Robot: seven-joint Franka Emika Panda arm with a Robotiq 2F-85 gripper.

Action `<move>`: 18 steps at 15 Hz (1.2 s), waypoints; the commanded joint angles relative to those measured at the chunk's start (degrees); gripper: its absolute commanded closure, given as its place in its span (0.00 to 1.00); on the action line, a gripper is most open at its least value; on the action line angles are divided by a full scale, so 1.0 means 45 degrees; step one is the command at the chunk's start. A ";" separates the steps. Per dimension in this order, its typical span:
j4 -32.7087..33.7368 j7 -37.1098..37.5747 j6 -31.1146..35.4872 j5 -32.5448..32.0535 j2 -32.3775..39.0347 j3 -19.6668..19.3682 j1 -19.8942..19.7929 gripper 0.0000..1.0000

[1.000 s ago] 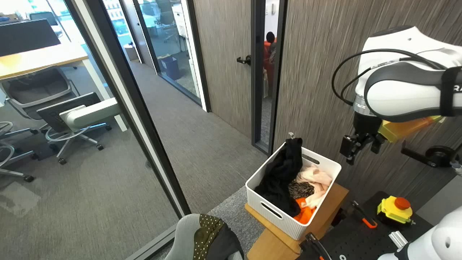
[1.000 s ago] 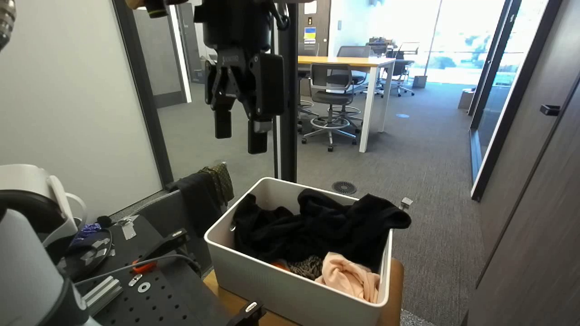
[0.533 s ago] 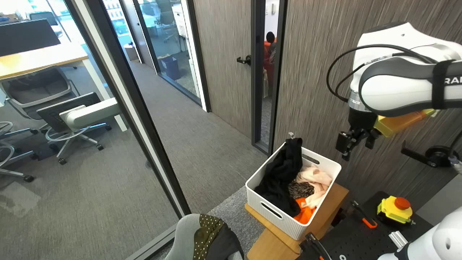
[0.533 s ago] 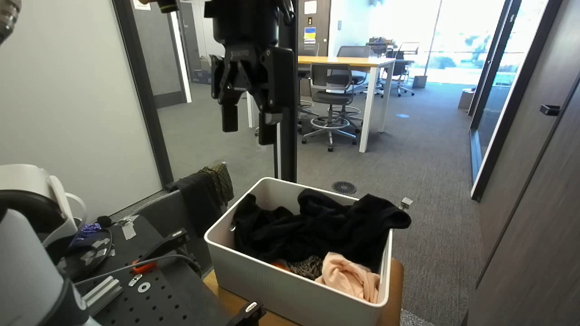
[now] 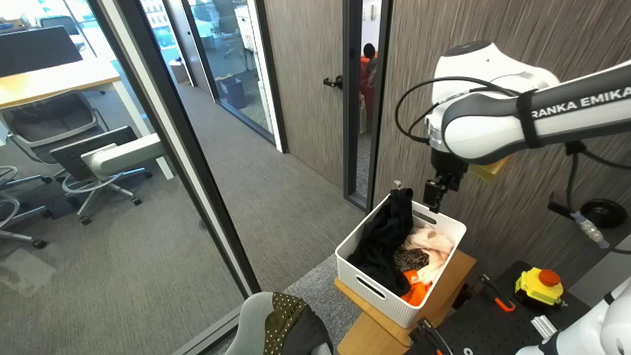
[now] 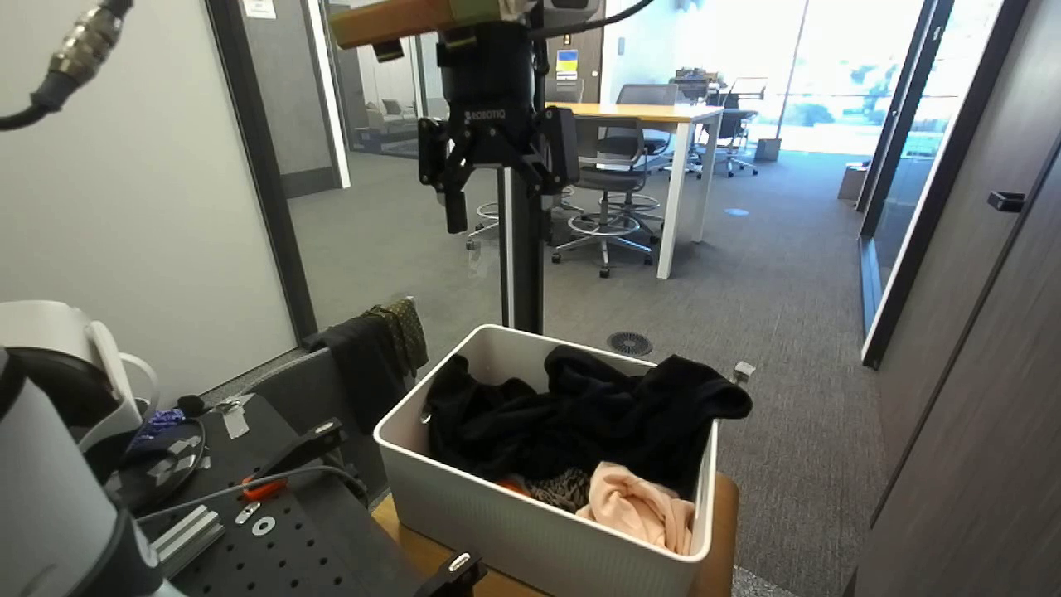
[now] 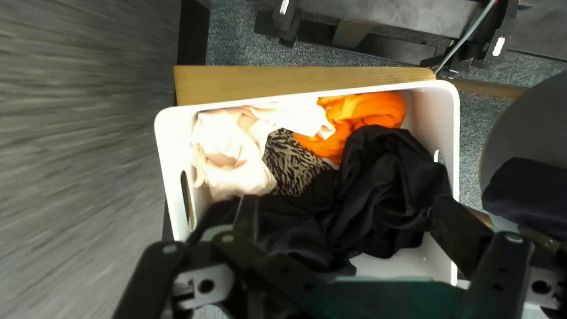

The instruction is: Put the green piece of clothing inside the basket.

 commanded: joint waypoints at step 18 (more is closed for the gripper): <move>0.5453 -0.6463 0.2717 0.0429 0.8177 0.2982 0.2632 0.00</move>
